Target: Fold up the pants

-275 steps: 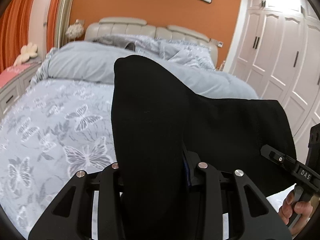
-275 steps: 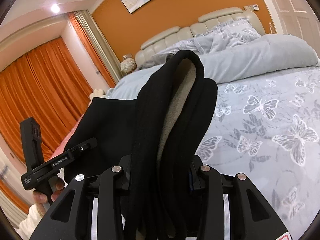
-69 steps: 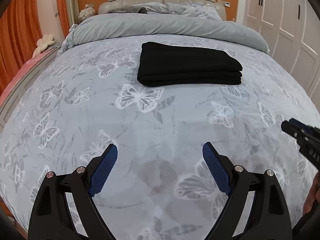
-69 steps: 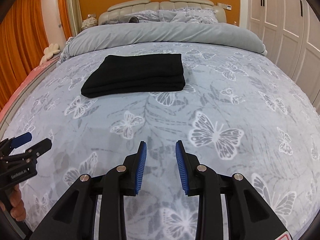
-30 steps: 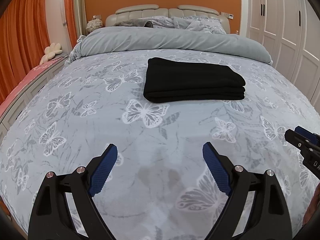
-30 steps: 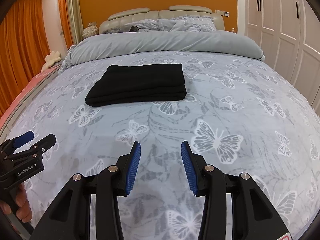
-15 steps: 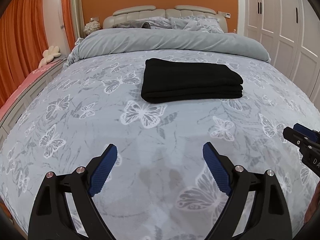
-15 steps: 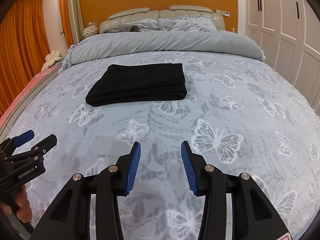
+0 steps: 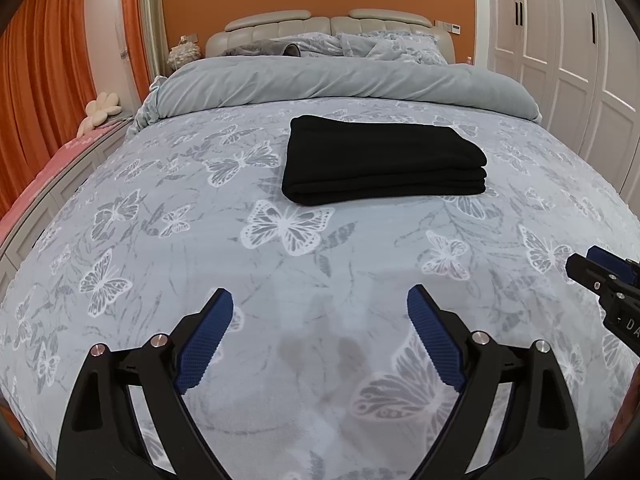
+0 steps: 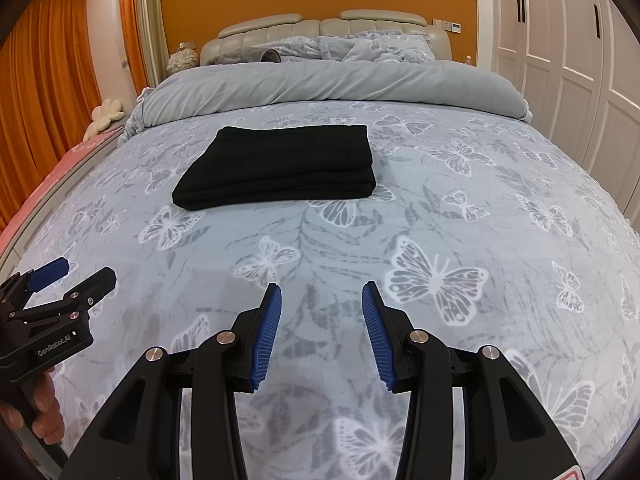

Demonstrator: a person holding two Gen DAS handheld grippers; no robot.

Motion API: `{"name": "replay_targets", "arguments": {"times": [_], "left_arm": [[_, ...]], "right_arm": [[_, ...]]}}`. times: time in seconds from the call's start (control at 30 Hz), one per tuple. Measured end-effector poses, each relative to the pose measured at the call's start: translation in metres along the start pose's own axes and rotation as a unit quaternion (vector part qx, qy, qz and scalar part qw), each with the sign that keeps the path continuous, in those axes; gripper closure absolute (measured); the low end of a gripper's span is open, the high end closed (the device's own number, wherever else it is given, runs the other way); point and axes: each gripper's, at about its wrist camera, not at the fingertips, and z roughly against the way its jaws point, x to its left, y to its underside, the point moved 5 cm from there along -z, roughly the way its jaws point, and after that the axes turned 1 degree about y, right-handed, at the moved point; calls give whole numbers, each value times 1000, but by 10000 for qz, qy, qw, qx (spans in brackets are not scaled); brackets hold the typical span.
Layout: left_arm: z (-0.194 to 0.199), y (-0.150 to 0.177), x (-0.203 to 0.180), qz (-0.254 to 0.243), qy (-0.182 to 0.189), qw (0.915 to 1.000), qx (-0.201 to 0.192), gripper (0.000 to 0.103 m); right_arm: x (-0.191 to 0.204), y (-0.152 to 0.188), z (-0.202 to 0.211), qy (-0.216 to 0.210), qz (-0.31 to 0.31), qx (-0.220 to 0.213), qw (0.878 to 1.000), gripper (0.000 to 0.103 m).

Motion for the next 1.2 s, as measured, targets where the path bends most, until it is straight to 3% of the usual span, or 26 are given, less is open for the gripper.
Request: {"name": "replay_targets", "arguments": {"times": [1.2], "left_arm": [[-4, 2, 3, -9, 11, 9999, 142, 12]], "right_arm": [[2, 2, -2, -9, 31, 26, 10000, 61]]}}
